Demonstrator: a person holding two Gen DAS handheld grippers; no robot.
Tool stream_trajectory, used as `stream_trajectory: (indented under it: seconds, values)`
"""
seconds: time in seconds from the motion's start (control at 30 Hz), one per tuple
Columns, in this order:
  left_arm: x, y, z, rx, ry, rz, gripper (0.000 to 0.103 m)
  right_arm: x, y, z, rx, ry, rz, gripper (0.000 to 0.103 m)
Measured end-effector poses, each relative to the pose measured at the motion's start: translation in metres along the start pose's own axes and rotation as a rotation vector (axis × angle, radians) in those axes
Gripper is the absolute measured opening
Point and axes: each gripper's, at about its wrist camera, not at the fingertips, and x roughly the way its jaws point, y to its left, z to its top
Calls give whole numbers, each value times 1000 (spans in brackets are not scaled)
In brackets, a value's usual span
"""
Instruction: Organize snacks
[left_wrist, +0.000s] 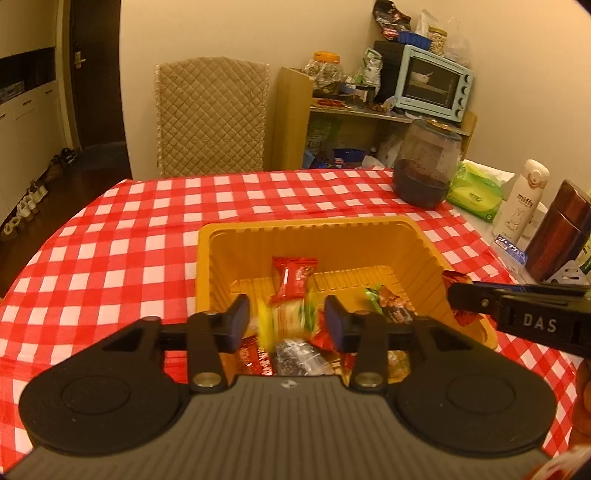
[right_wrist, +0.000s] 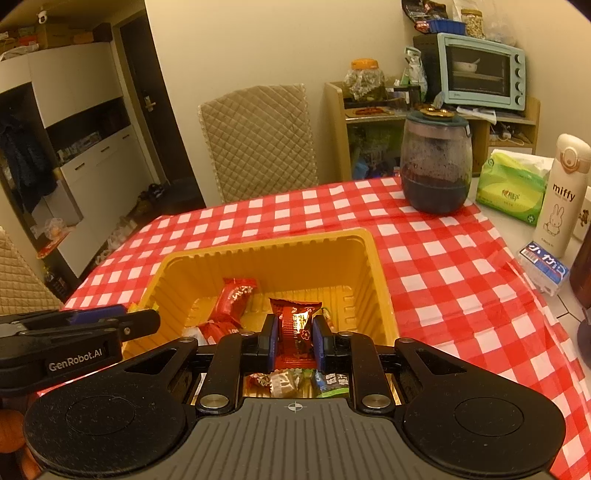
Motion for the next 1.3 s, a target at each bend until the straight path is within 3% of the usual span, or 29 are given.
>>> stream_trajectory:
  seconds: [0.43, 0.57, 0.63, 0.67, 0.7, 0.97, 1.3]
  values:
    - [-12, 12, -14, 0, 7, 43, 52, 6, -2, 2, 25, 14, 20, 20]
    - [-17, 13, -17, -3, 2, 46, 65, 7, -4, 6, 60, 0, 78, 20]
    - [-21, 12, -19, -5, -6, 52, 72, 8, -9, 8, 102, -9, 118, 33]
    - [-23, 12, -21, -5, -9, 55, 77, 7, -11, 9, 122, -15, 119, 62]
    - [-25, 12, -22, -6, -12, 57, 81, 6, -14, 10, 138, -25, 118, 74]
    - [-45, 12, -37, -37, -16, 64, 95, -16, -28, 3, 151, -45, 41, 74]
    - [-74, 1, -54, -52, 13, 76, 102, -51, -28, -27, 129, 2, -4, 74]
